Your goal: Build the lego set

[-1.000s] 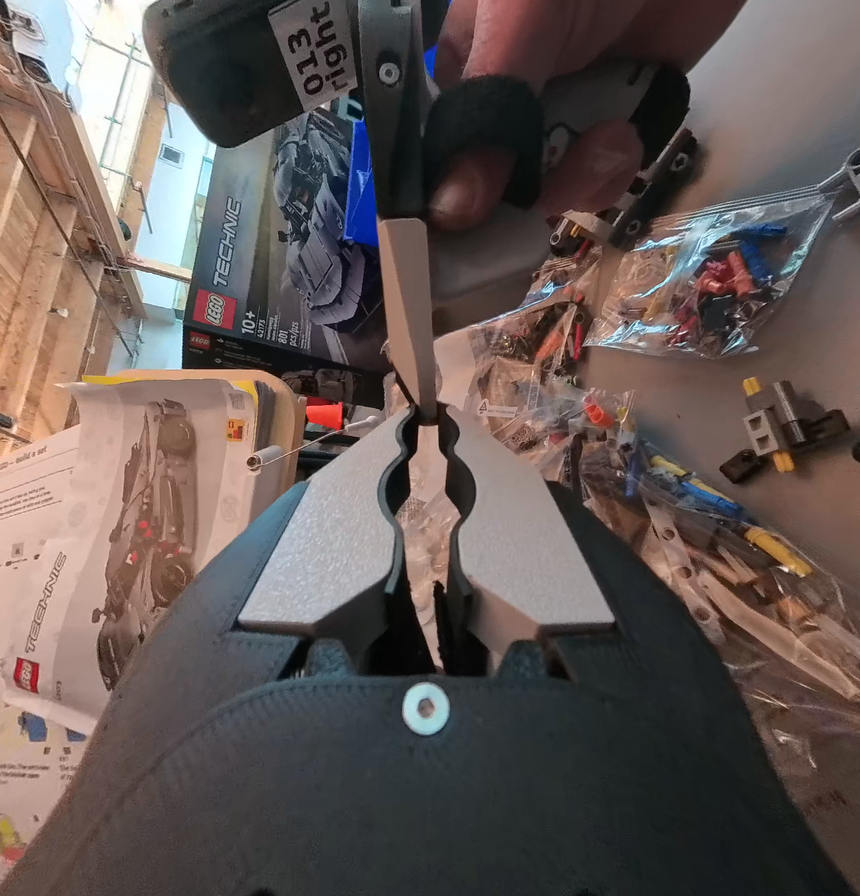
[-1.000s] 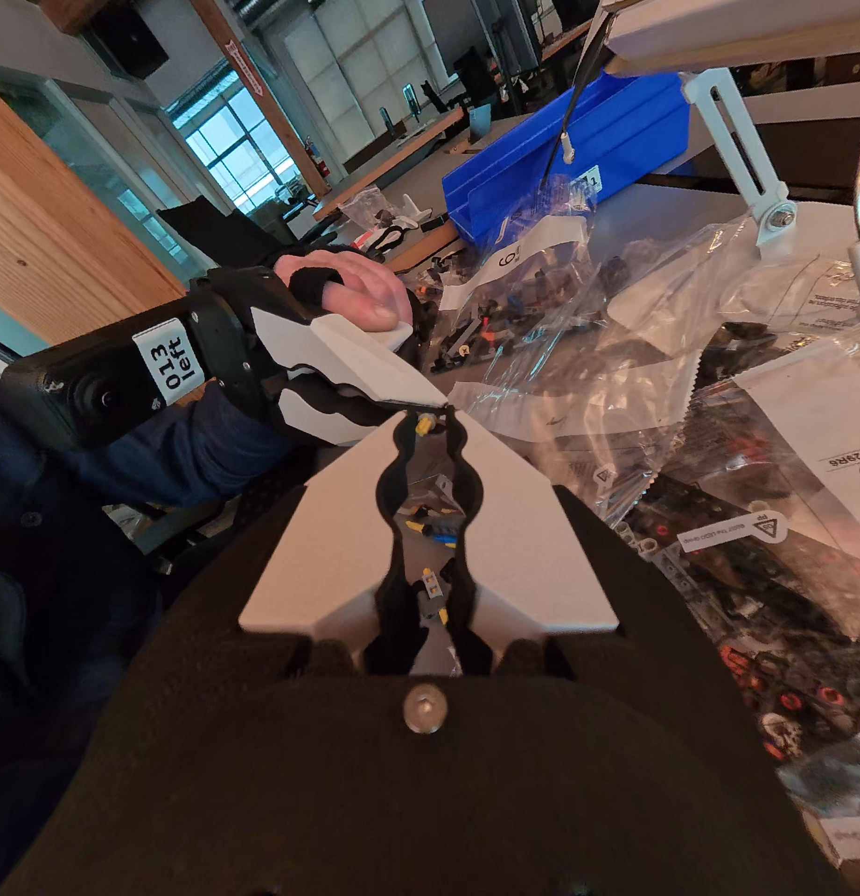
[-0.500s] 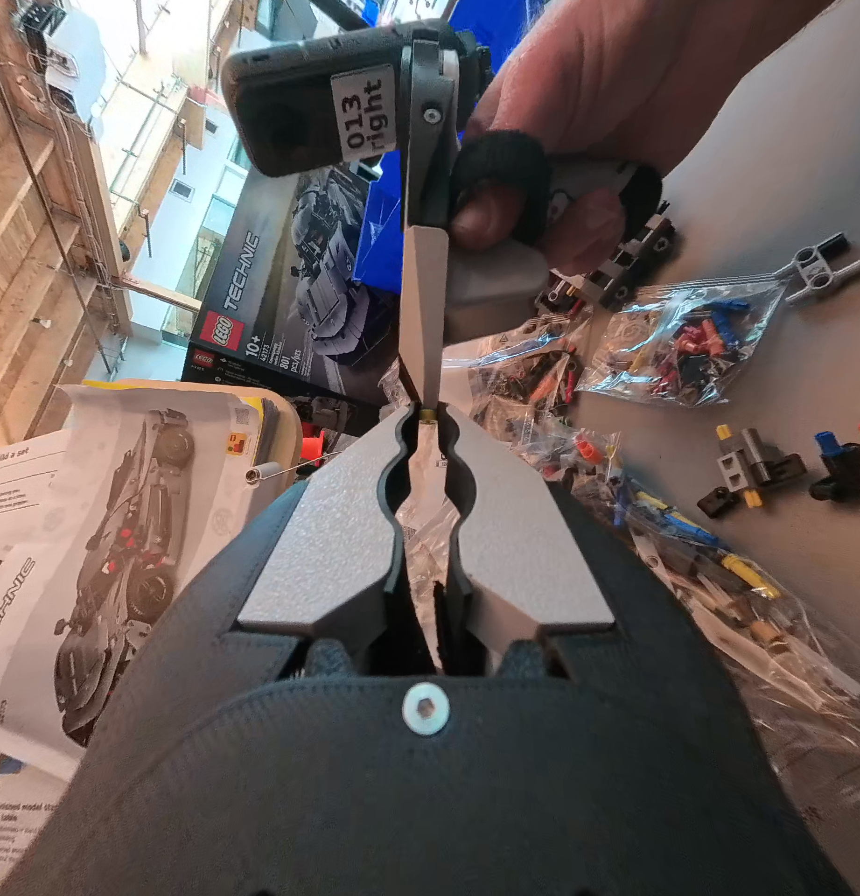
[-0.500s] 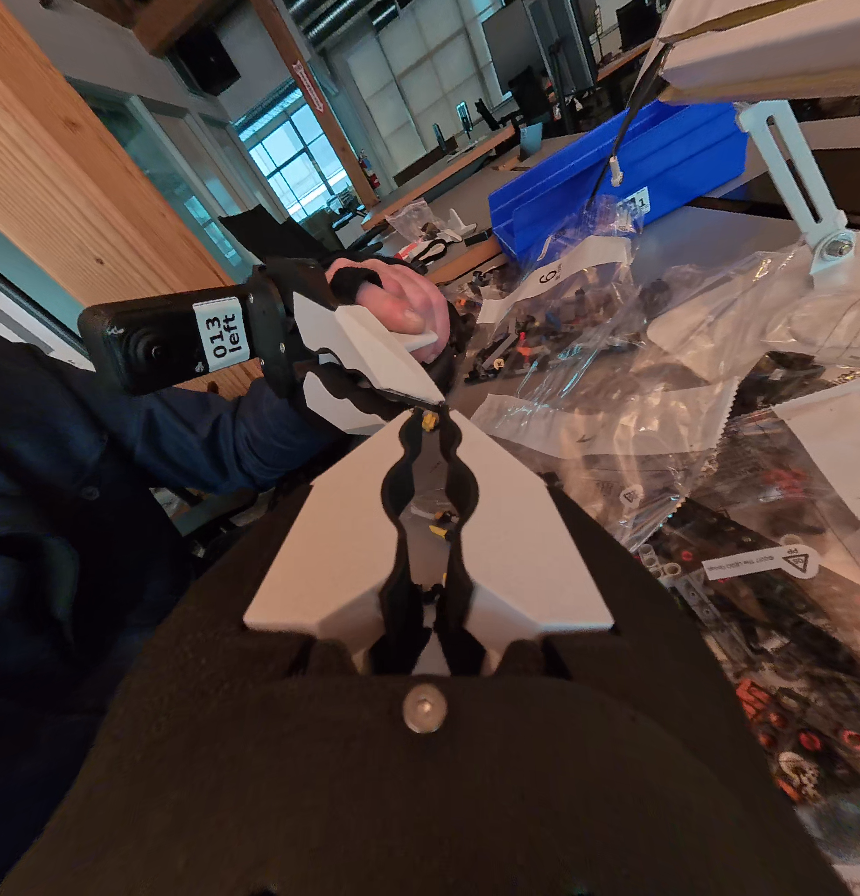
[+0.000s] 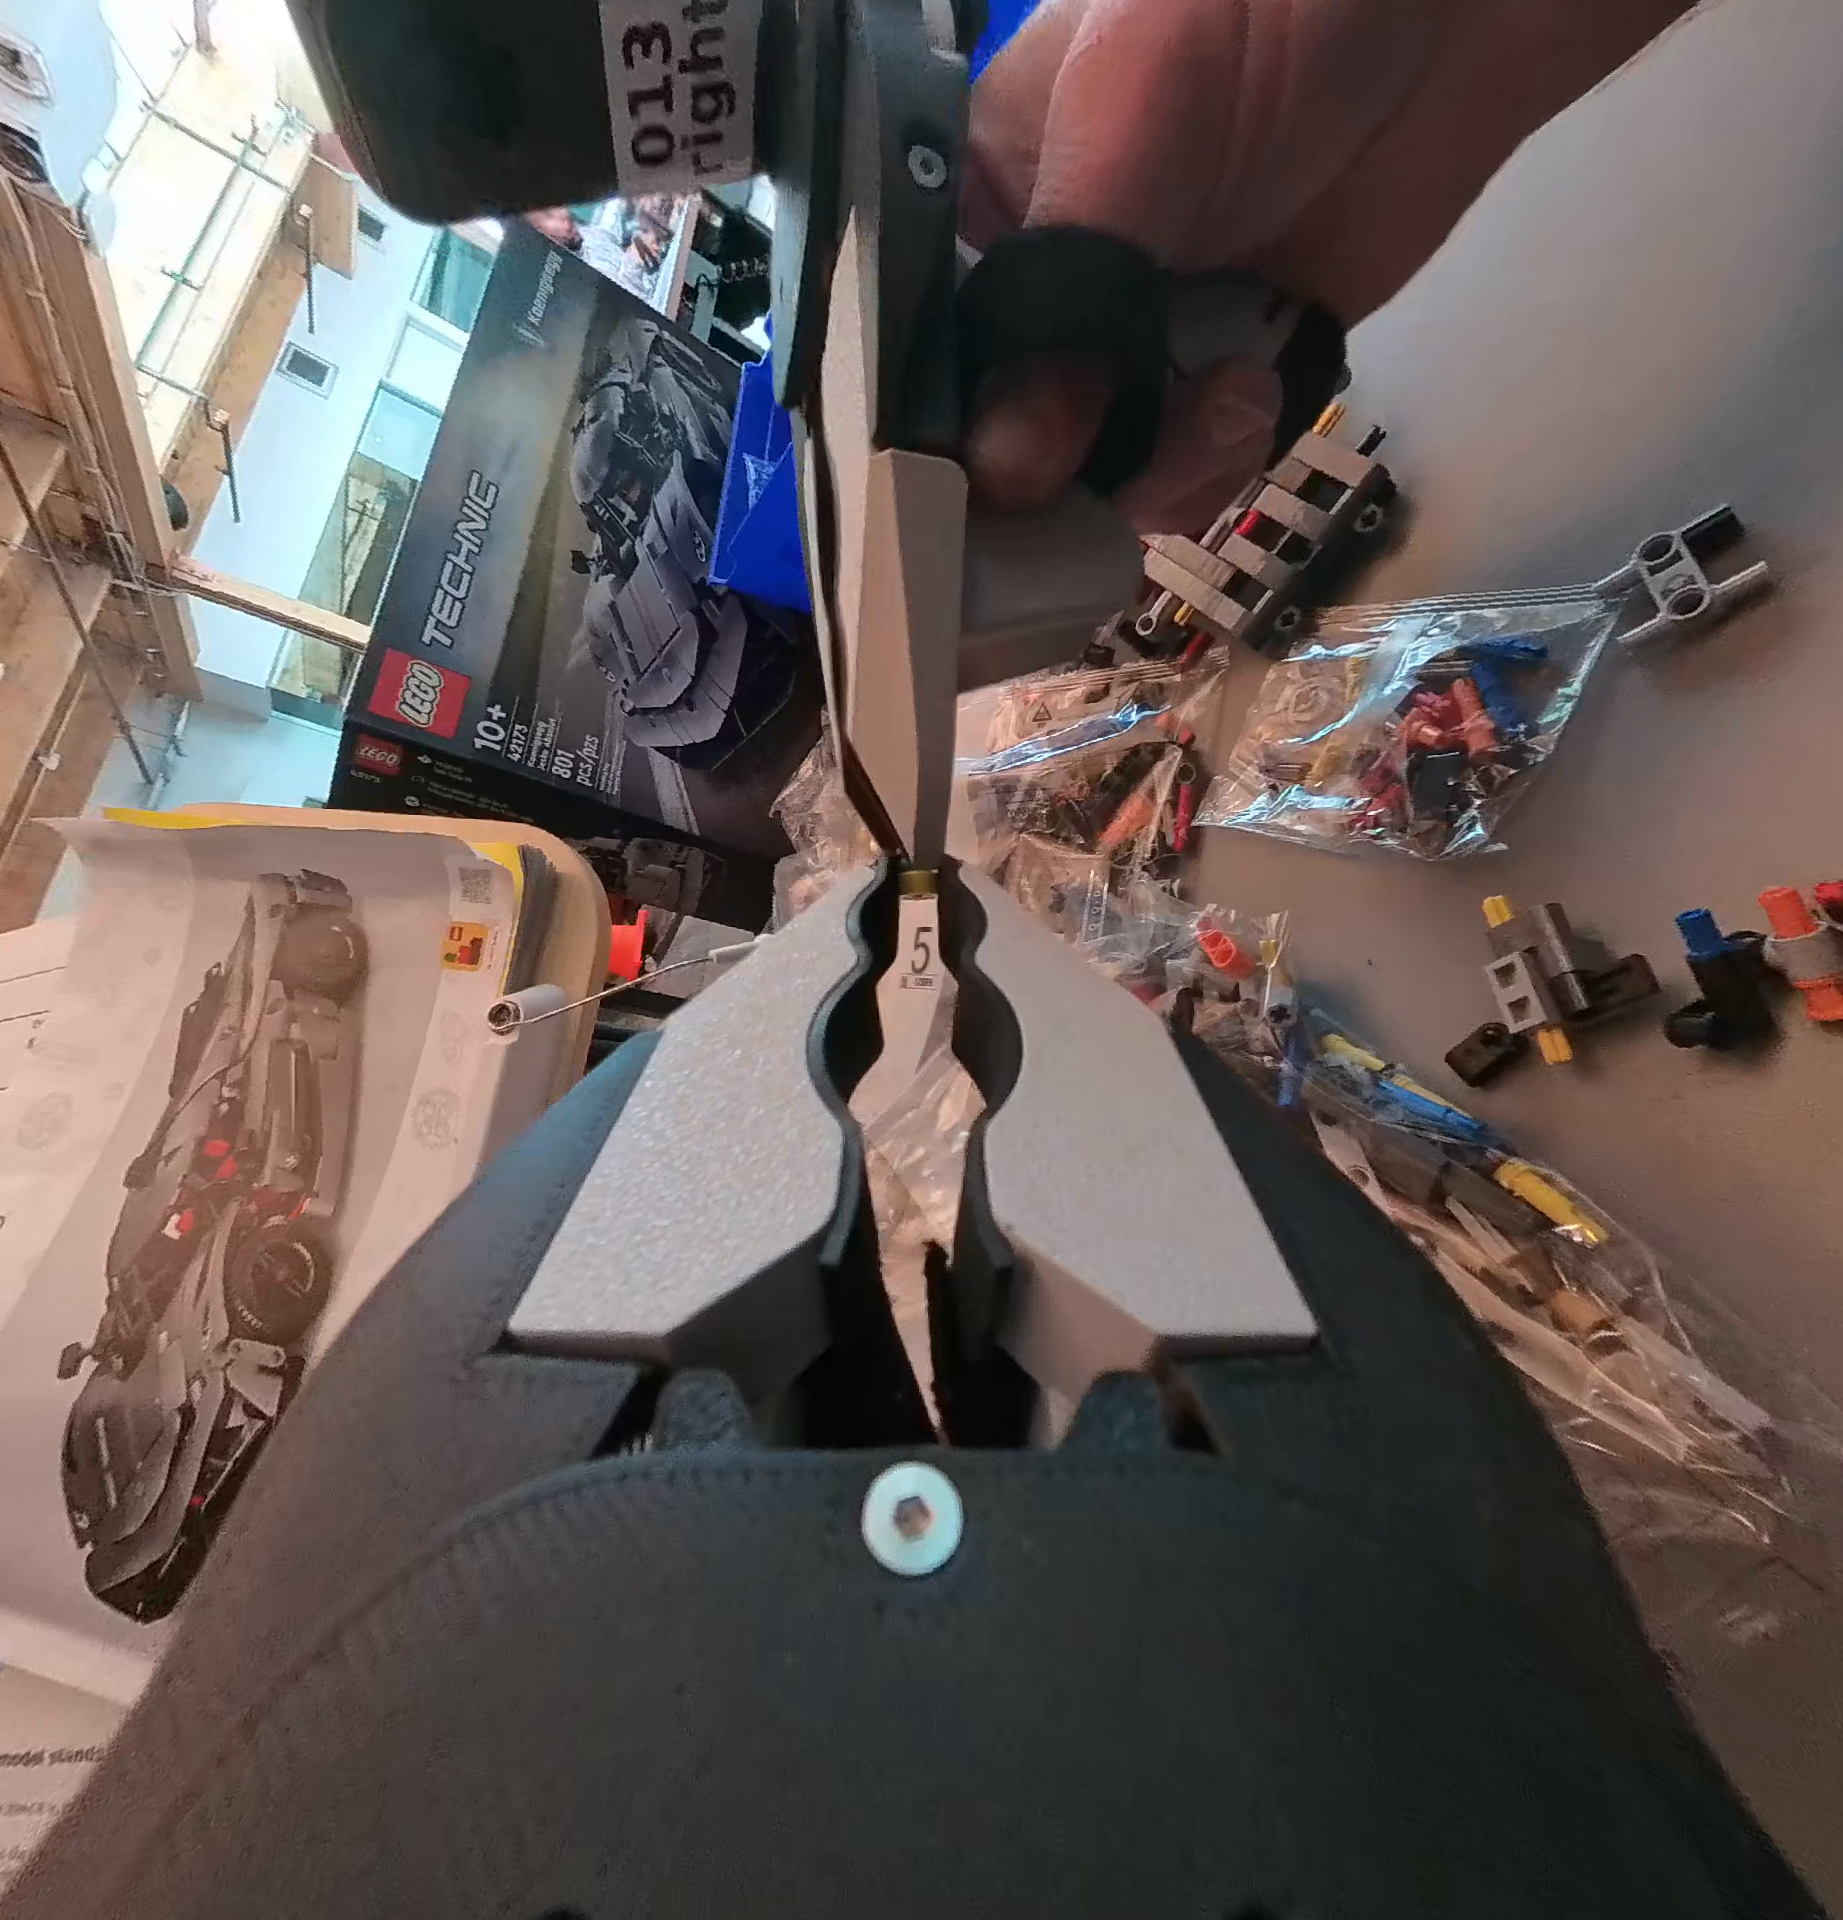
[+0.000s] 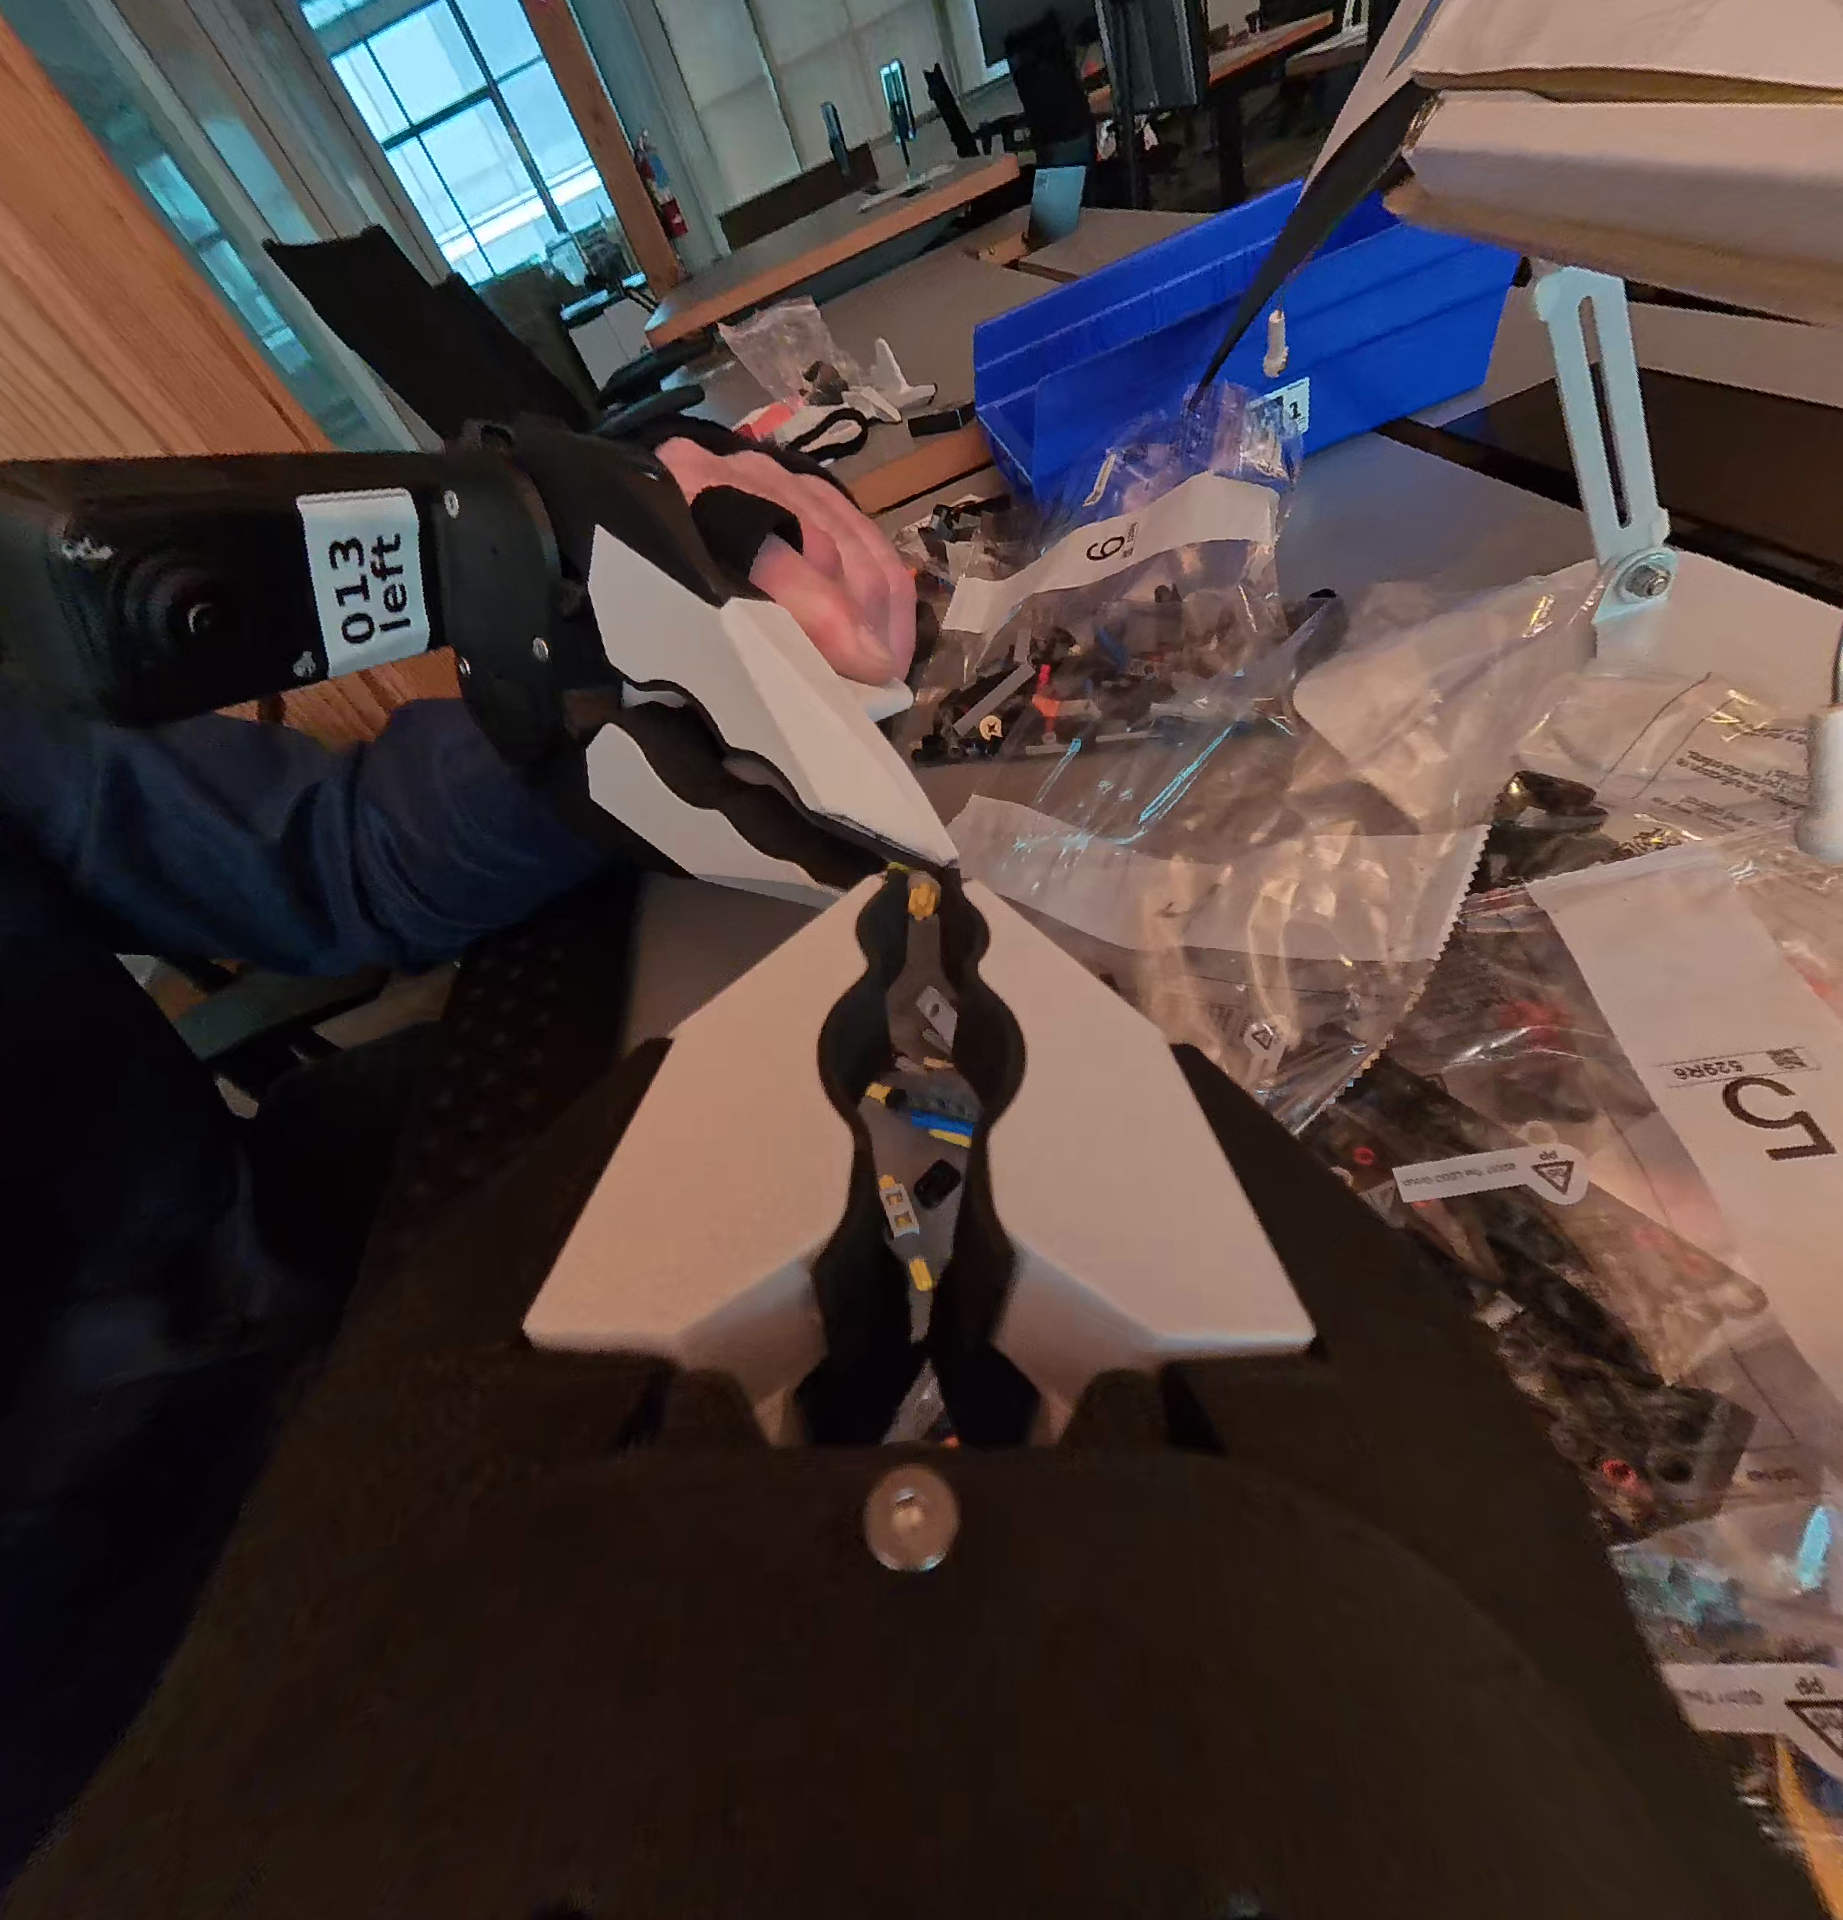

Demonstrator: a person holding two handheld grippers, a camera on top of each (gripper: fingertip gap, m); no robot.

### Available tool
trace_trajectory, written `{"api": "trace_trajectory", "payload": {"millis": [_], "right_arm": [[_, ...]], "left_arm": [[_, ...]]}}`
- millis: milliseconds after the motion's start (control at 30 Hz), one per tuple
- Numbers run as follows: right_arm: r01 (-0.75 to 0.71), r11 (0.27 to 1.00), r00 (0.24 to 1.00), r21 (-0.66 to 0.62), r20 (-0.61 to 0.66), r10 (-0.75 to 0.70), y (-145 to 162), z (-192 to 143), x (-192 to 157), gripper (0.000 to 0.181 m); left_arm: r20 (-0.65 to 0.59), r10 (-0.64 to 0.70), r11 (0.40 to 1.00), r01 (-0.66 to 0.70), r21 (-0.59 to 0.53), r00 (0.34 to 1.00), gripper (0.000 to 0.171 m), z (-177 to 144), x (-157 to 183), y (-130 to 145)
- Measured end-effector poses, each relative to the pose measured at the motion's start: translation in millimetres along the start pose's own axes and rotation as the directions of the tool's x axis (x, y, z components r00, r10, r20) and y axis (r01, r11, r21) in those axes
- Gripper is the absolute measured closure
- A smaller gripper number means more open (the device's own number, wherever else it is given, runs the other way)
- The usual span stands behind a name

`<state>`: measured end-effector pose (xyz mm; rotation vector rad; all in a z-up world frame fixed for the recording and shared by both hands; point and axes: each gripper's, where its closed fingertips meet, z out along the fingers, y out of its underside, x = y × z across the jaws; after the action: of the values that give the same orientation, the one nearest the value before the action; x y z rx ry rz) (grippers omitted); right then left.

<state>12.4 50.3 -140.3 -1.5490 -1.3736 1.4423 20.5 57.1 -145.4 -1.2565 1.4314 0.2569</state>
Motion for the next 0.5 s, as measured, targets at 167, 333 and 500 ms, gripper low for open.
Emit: {"api": "trace_trajectory", "payload": {"millis": [167,333,500], "right_arm": [[0.009,0.998,0.998,0.055,-0.068,-0.005,-10.7,-22.1,12.4,0.178],[0.011,0.998,0.998,0.066,-0.059,-0.007,-12.9,-36.3,13.2,0.178],[0.085,0.965,0.996,-0.248,0.013,-0.085,41.6,-5.9,2.6,0.177]], "left_arm": [[0.012,-0.013,0.993,0.014,-0.119,1.000,0.165,-8.6,-8.2,28.6],[-0.032,-0.115,0.993,0.115,-0.008,0.993,0.166,-17.1,-13.7,15.1],[-0.126,-0.171,0.985,0.170,-0.021,0.977,0.166,-7.9,5.7,26.7]]}}
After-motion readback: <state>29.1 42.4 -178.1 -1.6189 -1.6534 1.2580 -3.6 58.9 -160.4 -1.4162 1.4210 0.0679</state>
